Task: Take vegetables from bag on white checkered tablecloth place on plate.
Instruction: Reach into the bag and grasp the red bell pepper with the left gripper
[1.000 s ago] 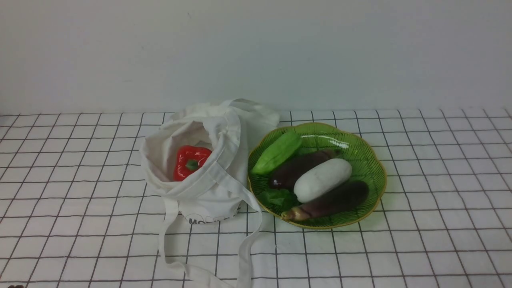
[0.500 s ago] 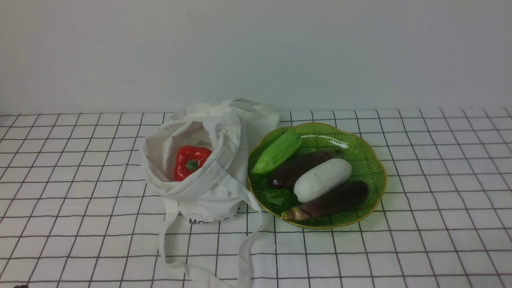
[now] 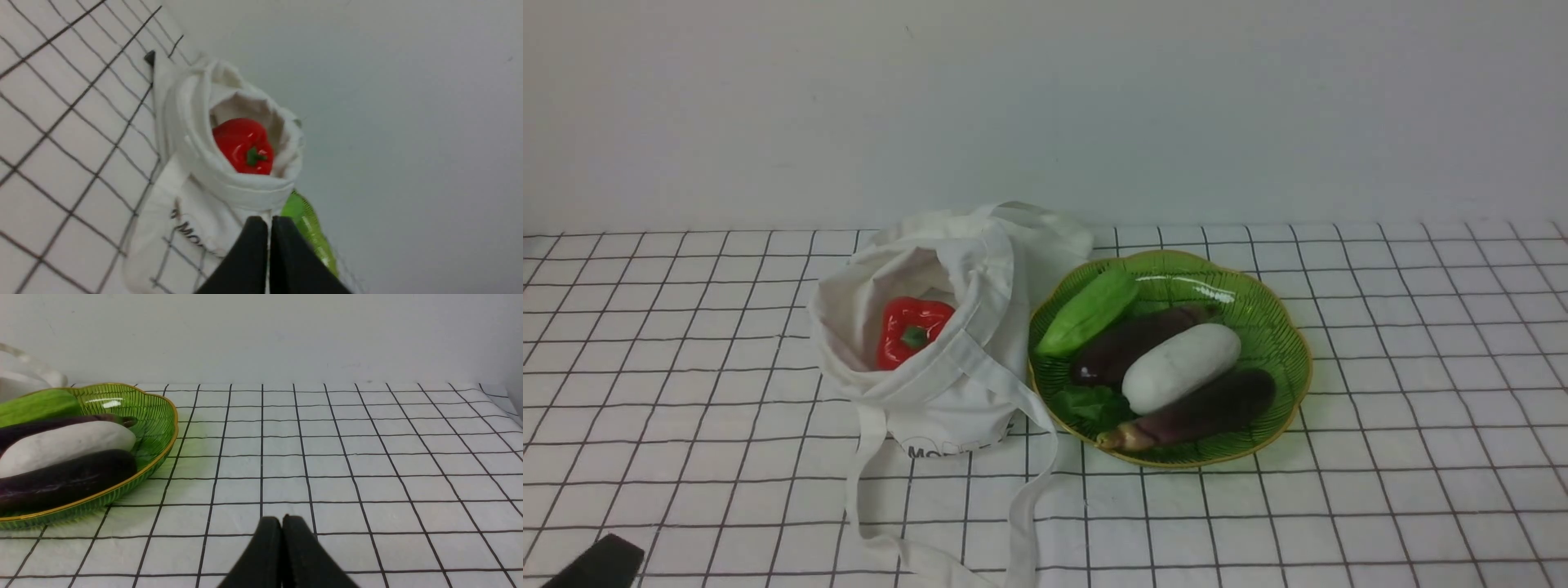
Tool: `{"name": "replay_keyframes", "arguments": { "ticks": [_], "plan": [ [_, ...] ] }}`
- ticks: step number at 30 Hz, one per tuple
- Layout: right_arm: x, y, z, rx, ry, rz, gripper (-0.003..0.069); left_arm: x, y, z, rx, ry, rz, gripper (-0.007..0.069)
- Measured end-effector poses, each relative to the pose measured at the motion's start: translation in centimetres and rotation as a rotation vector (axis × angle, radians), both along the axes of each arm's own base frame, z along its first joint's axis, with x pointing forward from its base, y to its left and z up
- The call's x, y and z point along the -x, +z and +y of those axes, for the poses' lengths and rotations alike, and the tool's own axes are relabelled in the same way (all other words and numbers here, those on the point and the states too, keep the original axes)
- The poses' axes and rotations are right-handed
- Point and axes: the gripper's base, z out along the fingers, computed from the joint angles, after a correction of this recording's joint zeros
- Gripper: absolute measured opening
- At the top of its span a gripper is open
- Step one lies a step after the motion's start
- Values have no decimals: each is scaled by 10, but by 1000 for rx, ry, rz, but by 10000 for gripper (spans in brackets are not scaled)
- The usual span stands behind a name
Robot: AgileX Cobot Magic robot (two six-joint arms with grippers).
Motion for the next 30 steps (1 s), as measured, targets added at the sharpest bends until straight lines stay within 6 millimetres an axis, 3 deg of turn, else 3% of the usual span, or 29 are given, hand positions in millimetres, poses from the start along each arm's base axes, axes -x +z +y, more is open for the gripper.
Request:
{"name": "replay_keyframes", "arguments": {
  "ticks": [3,4,5,6,8,10,11,13,15,18,22,27,30],
  "plan": [
    [0,0,0,0,0,0,-18,8,43,-3,-94,-33,-139,-8],
    [0,0,0,0,0,0,-18,9,46,-3,-105,-35,-150,-8],
    [0,0,0,0,0,0,-18,12,77,-6,-172,-62,-203,-8],
    [0,0,0,0,0,0,-18,10,92,-8,-212,-87,-200,-8],
    [0,0,0,0,0,0,-18,2,103,-10,-261,-125,-161,-8],
    [0,0,0,0,0,0,-18,-27,122,-19,-401,-283,11,-8],
    [0,0,0,0,0,0,-18,-35,123,-21,-436,-323,71,-8],
    [0,0,0,0,0,0,-18,-75,115,-22,-561,-471,325,-8],
    [0,0,0,0,0,0,-18,-87,111,-20,-617,-523,420,-8],
    [0,0,0,0,0,0,-18,-155,105,-11,-760,-646,682,-8],
    [0,0,0,0,0,0,-18,-208,99,-14,-775,-691,756,-8],
    [0,0,0,0,0,0,-18,-239,95,-38,-798,-737,766,-7],
    [0,0,0,0,0,0,-18,-270,87,-62,-826,-735,798,8]
  ]
}}
